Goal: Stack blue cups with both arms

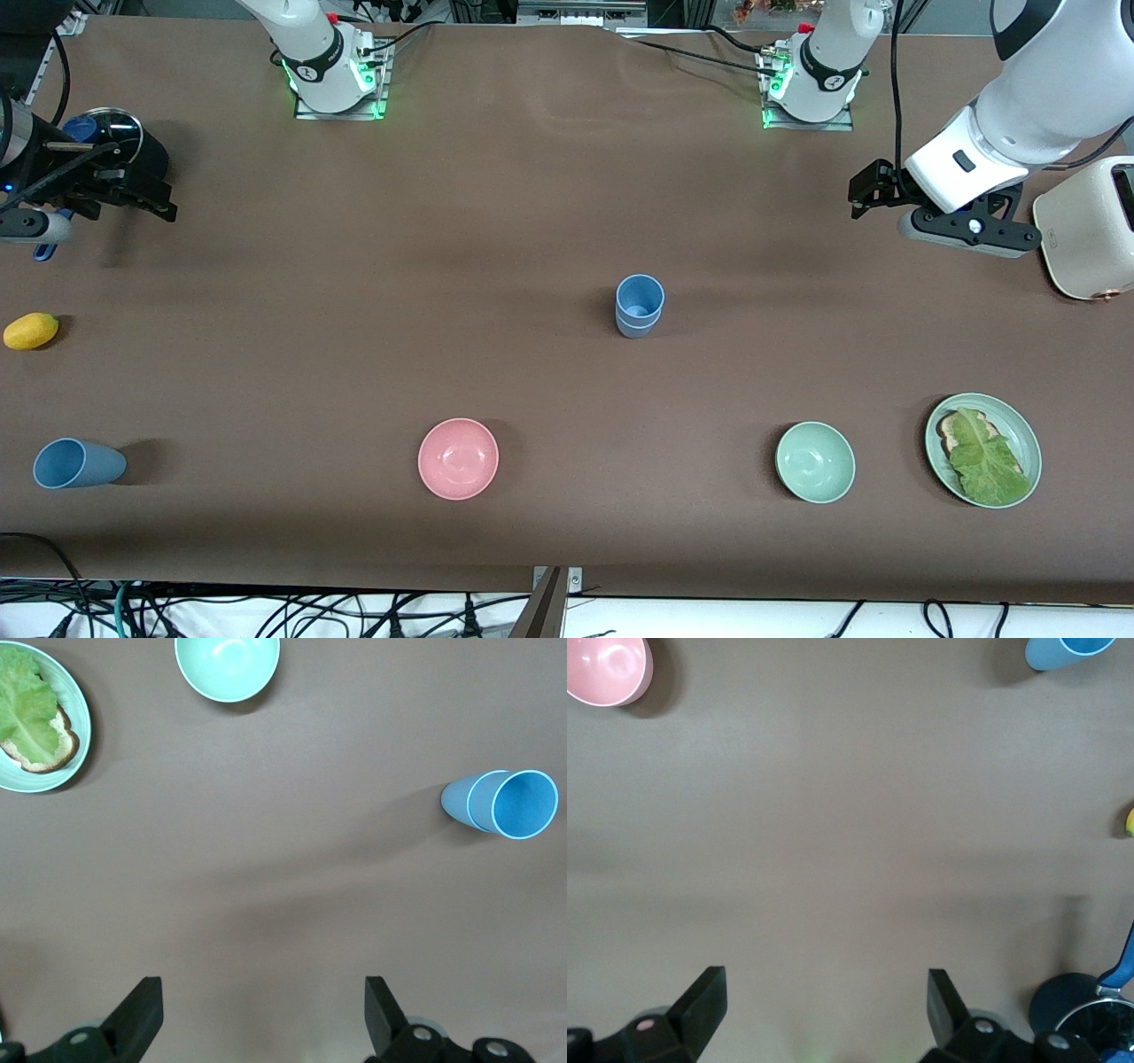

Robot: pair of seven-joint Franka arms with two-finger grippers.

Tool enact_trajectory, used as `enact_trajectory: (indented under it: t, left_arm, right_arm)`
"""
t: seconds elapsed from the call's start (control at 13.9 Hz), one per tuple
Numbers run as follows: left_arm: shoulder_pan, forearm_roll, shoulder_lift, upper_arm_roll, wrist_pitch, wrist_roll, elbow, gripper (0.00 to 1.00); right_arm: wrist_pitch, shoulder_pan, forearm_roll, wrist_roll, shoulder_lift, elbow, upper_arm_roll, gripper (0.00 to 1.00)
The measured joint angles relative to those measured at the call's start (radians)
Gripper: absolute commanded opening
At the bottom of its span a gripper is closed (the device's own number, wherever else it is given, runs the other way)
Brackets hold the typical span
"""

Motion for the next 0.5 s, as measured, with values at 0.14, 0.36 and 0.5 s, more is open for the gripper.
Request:
enact_trajectory:
  t: [0.14, 0.36, 0.5]
  left_arm:
    - [0.000, 0.000, 0.000, 0.000, 0.000, 0.000, 0.000, 1.00]
    - [0.000, 0.000, 0.000, 0.000, 0.000, 0.000, 0.000, 1.00]
    - [0.000, 0.000, 0.000, 0.000, 0.000, 0.000, 0.000, 1.00]
  right_arm:
    - [0.001, 0.000, 0.000, 0.000, 0.001, 0.000, 0.000, 1.00]
    - [0.004, 0.000, 0.000, 0.000, 0.001, 0.000, 0.000, 1.00]
    - [0.007, 0.000, 0.000, 0.000, 0.002, 0.000, 0.000, 1.00]
